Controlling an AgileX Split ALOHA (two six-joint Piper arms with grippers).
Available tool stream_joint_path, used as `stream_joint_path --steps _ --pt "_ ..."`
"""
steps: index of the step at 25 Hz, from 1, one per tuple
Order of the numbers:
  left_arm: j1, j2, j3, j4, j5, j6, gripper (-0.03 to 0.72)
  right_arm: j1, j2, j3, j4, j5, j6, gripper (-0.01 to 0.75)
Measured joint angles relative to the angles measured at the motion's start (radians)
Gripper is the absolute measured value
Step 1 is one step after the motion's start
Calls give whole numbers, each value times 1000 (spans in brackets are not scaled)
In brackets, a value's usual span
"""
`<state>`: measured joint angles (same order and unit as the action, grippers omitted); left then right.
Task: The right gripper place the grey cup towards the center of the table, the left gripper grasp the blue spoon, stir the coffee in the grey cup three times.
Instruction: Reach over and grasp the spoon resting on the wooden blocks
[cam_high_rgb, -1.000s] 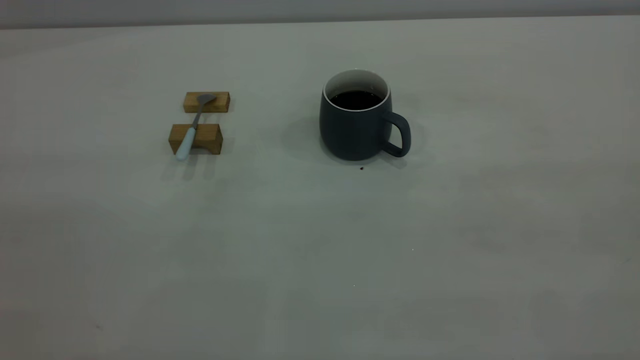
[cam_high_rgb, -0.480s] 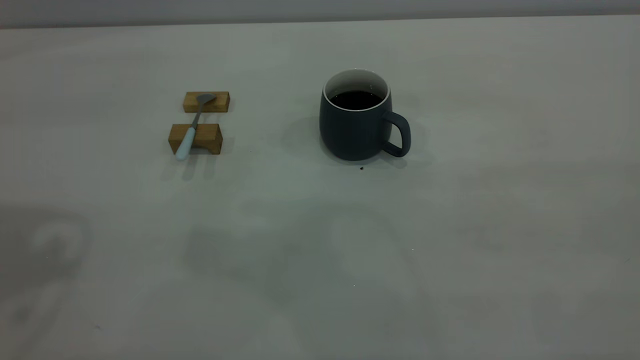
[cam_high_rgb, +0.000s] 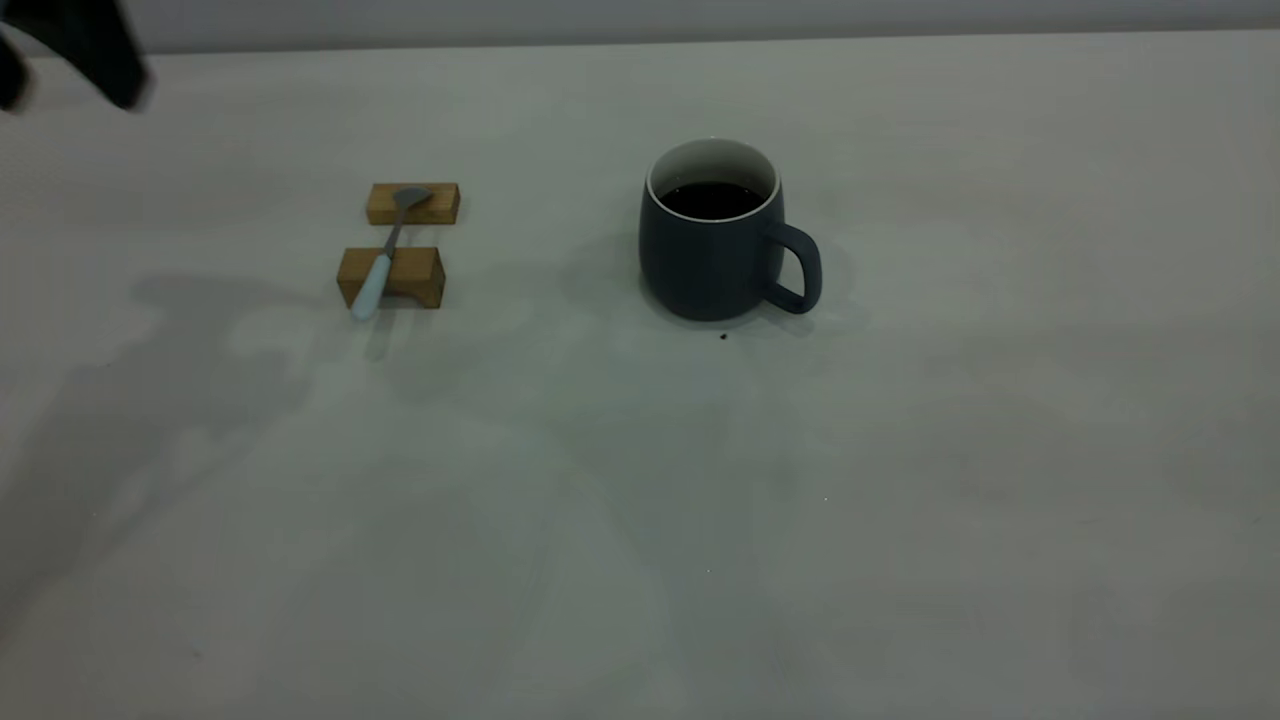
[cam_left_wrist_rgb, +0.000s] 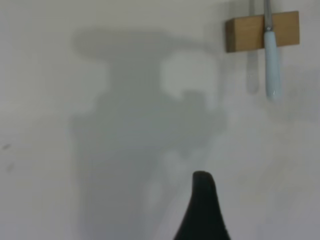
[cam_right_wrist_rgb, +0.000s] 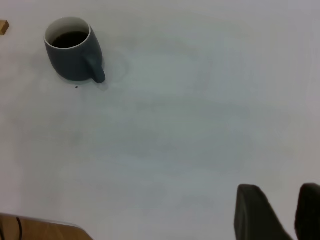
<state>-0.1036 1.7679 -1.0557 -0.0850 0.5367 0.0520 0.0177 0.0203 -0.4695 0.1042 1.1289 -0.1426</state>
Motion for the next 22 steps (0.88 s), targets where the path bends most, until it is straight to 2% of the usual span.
stream_joint_path --steps 8,13,22 --pt "-94 244 -1 -9 -155 -94 650 0 0 0 0 0 0 238" --pt "-113 329 -10 -35 -259 -108 638 0 0 0 0 0 0 238" --pt "-136 477 -122 -62 -267 -109 610 0 0 0 0 0 0 238"
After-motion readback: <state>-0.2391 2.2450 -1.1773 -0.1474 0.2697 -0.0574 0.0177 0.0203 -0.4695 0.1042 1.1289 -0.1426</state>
